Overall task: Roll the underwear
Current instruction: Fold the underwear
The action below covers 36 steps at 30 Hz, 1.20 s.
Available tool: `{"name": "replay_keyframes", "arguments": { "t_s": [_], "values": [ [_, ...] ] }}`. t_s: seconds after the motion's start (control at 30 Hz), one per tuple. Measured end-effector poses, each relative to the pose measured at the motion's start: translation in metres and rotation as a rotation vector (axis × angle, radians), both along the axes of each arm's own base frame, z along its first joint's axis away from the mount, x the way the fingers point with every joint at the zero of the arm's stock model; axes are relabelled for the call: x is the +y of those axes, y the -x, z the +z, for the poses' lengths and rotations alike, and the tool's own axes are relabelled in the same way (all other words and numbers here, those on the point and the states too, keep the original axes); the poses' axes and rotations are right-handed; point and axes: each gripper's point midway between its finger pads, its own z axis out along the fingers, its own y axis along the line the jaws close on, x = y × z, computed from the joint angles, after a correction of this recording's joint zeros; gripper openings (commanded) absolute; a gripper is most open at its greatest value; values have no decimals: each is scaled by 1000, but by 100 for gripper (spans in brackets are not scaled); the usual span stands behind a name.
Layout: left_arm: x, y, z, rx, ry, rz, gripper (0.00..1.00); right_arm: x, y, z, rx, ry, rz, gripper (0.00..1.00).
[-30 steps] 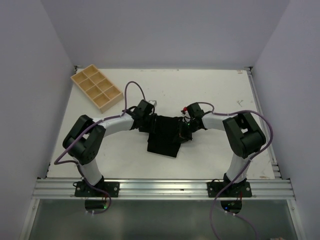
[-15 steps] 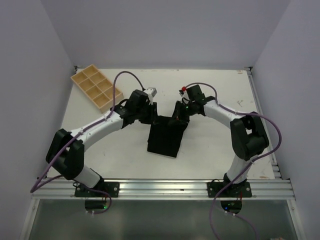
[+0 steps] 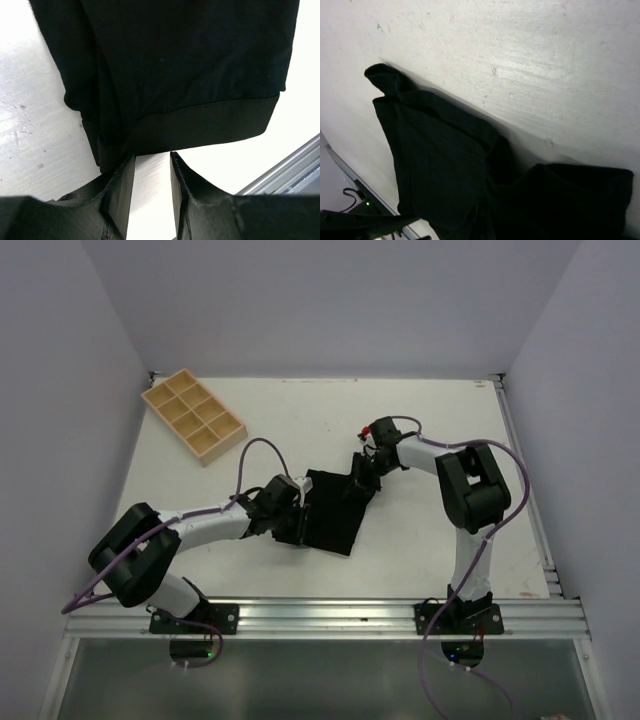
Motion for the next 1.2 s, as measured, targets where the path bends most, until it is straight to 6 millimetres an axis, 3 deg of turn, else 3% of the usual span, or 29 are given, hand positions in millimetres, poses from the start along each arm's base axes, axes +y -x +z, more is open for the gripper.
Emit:
{"name": "replay_keyframes", "arguments": {
  "t_s": [0.33, 0.63, 0.8, 0.9, 1.0, 1.1, 1.17, 1.2],
  "values": [
    [1, -9, 3, -33, -17, 22, 41, -15, -13, 16, -62, 72, 11, 13],
    [1, -12, 6, -42, -25, 21, 43, -37, -8, 2, -59, 185, 14, 14],
    [0, -10, 10, -34, -18, 16, 50, -42, -20, 12, -93, 220, 38, 21],
    [-11, -20, 35, -52, 9, 10, 53, -39, -37, 33, -147, 222, 36, 26],
    [-32, -55, 87, -144, 83, 19, 55, -35, -48, 58, -208, 205, 21, 29],
    [-36, -99, 134, -275, 130, 59, 55, -33, -42, 83, -238, 189, 1, 28],
    [-33, -127, 151, -342, 125, 79, 55, -29, -31, 93, -253, 188, -7, 28],
    [-31, -139, 151, -356, 110, 85, 55, -25, -20, 95, -250, 190, -1, 28]
  ]
}}
